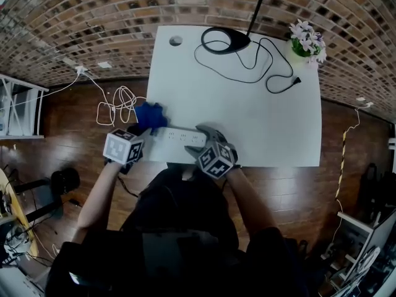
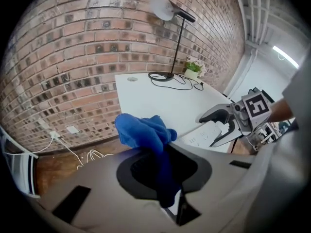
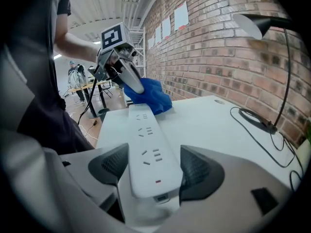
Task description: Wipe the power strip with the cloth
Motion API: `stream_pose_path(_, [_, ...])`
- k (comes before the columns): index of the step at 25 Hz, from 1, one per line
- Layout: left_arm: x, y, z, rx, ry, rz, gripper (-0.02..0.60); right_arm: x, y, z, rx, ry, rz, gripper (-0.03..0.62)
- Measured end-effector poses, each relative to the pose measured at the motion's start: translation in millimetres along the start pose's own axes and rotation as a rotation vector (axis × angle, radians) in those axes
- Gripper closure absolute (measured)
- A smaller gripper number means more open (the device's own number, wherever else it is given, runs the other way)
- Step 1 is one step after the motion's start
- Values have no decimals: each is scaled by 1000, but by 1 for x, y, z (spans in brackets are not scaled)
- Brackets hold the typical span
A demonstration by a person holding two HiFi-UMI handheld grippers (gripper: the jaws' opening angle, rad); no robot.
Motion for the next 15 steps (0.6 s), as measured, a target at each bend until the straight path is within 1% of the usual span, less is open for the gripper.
stream_pose_path(4, [-3,0,12,-22,-23,-1,529,0,0,-1,3,-1,-1,256])
stream_pose_path(6, [-3,1,15,-7,-13,-16,529,0,0,-1,3,1,-3,256])
stream_pose_path(8, [2,-2,18,-1,-23,-35,529,0,0,0,5,7,-9,256])
stream_pose_path(12, [5,-4,22,-28,-43,-79,528,0,1,0,3,13,-21,256])
stream_pose_path(13, [7,-4,22,-17,-47,-86,528,0,1,-1,1,13,-24,256])
stream_pose_path(15, [12,-4,25,34,-53,-92,529,1,0,-1,-6,12,-30,258])
Point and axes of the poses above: the fingertips, and each gripper's own axes: x forward along the fingers, z to its right, y out of its top, the point moved 10 cm from there along -x, backward along the fingers, and after that the axes turned 15 degrees about y, right-handed, at the moved point
